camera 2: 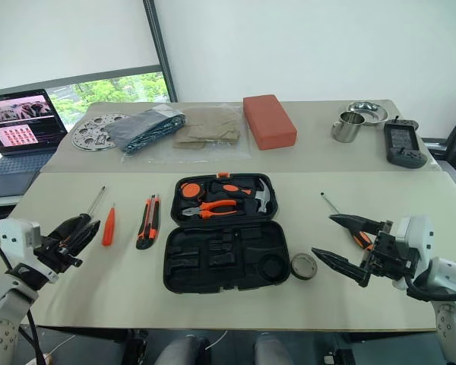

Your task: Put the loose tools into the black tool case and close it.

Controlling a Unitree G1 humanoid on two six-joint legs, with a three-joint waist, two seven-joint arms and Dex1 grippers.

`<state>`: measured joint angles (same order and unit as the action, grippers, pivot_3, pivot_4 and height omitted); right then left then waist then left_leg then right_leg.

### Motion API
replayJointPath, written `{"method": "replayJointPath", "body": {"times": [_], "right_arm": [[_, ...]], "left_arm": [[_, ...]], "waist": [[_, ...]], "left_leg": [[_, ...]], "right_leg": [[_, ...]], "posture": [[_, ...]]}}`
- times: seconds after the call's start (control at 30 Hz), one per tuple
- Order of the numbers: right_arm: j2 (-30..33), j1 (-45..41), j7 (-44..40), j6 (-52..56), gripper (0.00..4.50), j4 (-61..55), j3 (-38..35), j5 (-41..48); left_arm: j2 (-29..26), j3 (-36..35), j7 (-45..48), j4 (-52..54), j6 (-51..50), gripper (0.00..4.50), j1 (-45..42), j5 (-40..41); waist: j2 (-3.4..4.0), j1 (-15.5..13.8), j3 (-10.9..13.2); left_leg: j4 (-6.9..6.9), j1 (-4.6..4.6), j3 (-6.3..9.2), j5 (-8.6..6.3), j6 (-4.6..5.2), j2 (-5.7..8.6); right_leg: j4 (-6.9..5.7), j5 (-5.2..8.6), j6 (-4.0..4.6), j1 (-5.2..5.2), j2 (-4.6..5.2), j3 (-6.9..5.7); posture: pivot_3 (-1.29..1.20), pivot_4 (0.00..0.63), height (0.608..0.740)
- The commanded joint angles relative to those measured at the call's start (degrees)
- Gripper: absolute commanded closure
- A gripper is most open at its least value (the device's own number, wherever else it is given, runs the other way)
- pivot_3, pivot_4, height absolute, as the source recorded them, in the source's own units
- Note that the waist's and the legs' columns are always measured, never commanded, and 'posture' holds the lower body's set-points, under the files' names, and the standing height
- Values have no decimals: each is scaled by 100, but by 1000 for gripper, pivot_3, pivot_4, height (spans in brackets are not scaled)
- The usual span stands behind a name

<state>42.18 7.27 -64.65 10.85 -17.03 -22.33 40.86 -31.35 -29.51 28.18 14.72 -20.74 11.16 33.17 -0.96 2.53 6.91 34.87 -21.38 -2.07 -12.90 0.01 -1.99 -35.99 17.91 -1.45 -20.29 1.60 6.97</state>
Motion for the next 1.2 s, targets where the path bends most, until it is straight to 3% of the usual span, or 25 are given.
{"method": "replayJointPath", "body": {"times": [0.03,0.4,1.03,1.07,1.17,1.2], "right_arm": [[-55,-189,39,167,37,-357,82,339],[-231,-227,-135,142,37,-599,288,472],[-372,-83,-162,-43,37,-606,198,353],[-377,-83,-161,-47,0,-612,207,356],[-380,-90,-156,-47,0,-639,227,362],[-378,-100,-157,-43,0,-644,231,369]], "left_arm": [[-157,-279,-197,-191,-75,2063,-55,-172],[-447,21,-588,-959,-809,2063,-724,-593],[-1069,495,22,-3165,-1370,2063,-1947,-1039],[-1094,489,80,-3263,-1401,2580,-1991,-1025],[-1144,486,190,-3403,-1384,3504,-2039,-1045],[-1157,480,208,-3436,-1368,3537,-2042,-1059]], "waist": [[-7,-2,4],[-8,-36,2],[-7,-16,2],[-6,-15,1],[3,-6,-5],[5,-7,-6]], "left_leg": [[-1,-1,4,0,0,0],[1,2,20,0,0,0],[-6,6,32,0,-1,-1],[-6,8,33,0,0,-1],[-5,12,32,0,-1,0],[-5,12,32,0,0,0]], "right_leg": [[0,0,1,0,-1,-2],[-4,-3,5,3,6,-21],[-14,-6,10,1,8,-35],[-15,-6,10,2,9,-36],[-20,-6,10,2,11,-35],[-20,-6,10,2,11,-35]], "posture": [[0,150,740],[0,150,740],[0,150,740],[0,150,740],[0,150,740],[0,150,740]]}}
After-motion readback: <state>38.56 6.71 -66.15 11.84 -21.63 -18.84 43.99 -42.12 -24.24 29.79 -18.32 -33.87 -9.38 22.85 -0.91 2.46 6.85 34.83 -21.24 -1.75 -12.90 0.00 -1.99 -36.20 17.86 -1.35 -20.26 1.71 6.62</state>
